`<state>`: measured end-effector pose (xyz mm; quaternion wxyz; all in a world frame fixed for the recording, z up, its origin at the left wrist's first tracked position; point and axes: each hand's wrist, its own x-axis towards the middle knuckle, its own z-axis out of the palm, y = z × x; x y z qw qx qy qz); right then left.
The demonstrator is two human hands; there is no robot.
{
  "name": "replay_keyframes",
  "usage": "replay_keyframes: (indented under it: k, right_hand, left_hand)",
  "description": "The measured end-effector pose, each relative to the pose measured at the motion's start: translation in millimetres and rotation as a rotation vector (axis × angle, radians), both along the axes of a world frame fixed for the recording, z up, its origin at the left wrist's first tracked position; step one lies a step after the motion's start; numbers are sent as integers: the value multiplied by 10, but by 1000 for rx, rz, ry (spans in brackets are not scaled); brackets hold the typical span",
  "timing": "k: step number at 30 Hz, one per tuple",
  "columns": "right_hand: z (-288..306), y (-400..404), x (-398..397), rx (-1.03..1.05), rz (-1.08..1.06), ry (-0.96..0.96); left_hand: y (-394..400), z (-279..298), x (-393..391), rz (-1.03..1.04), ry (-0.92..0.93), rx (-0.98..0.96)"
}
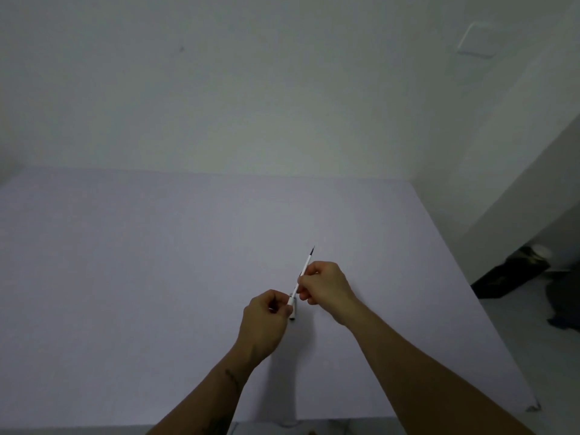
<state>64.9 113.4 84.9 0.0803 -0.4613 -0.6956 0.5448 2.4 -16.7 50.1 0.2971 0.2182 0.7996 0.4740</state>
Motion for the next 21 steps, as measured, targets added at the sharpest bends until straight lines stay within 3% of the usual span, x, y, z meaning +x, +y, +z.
replay_keyframes:
  k: [7,13,21]
  right_hand:
    - [34,-82,-4,-63,149,-52]
    - [106,-143,-55,-80,145,73]
    - [92,-344,-239,-64,193,87]
  left_hand:
    - [-45,-37,-79,-4,-12,25]
    - [-152,-62,-163,12,-64,59]
    - [-347,-61,-307,71,-80,101]
